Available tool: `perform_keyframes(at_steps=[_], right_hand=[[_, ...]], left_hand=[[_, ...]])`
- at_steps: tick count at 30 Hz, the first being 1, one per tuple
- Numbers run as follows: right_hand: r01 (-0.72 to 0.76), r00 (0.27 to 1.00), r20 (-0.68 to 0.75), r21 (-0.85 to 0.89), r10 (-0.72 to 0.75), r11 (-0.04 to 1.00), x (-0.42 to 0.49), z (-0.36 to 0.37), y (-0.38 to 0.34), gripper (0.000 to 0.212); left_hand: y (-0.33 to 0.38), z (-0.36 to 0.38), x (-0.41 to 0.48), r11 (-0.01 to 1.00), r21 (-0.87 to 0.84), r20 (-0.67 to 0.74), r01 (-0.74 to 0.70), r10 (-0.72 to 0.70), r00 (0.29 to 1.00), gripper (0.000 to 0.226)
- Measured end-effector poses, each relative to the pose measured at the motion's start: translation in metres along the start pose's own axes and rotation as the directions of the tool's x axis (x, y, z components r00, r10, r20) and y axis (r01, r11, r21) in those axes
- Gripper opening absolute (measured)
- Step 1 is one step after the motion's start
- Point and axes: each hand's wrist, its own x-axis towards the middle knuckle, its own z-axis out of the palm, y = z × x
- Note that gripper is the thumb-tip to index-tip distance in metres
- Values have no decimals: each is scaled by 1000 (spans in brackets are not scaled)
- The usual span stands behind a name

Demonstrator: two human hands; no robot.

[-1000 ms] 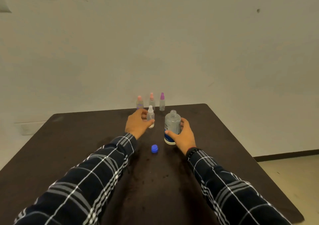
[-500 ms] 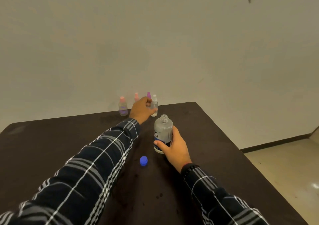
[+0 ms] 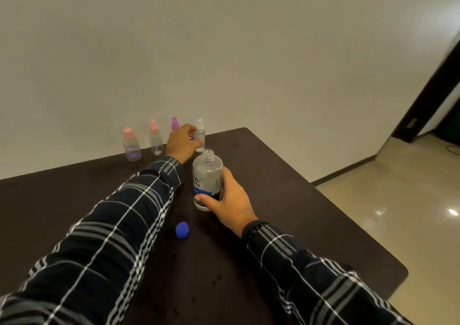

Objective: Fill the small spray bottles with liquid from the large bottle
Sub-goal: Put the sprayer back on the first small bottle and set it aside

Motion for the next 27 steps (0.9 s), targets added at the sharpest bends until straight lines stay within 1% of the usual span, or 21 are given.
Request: perform_keyframes(at_steps=[7, 10, 14, 19, 21, 23, 27], right_hand=[[-13, 1000, -17, -33, 13, 999, 1, 3, 0, 78], [-22, 1000, -19, -40, 22, 999, 1, 4, 0, 78], [-32, 999, -31, -51, 30, 998, 2, 4, 0, 77], [-34, 998, -45, -70, 31, 997, 1, 6, -1, 78], [-33, 998, -58, -82, 28, 996, 0, 7, -2, 78], [-34, 998, -64, -88, 29, 996, -1, 8, -3, 78], [-35, 998, -58, -93, 30, 995, -2, 9, -5, 80]], left_hand=[[-9, 16, 10, 999, -26, -24, 32, -32, 999, 47], [-10, 20, 14, 999, -16, -46, 35, -36, 998, 45], [-8, 24, 19, 997, 74, -60, 24, -20, 998, 42], [2, 24, 15, 971, 233, -76, 59, -42, 996, 41], [7, 19, 9, 950, 312, -99, 33, -2, 995, 39], [14, 10, 1, 926, 378, -169, 2, 67, 983, 39], [14, -7, -4, 914, 394, -305, -94, 227, 925, 30]])
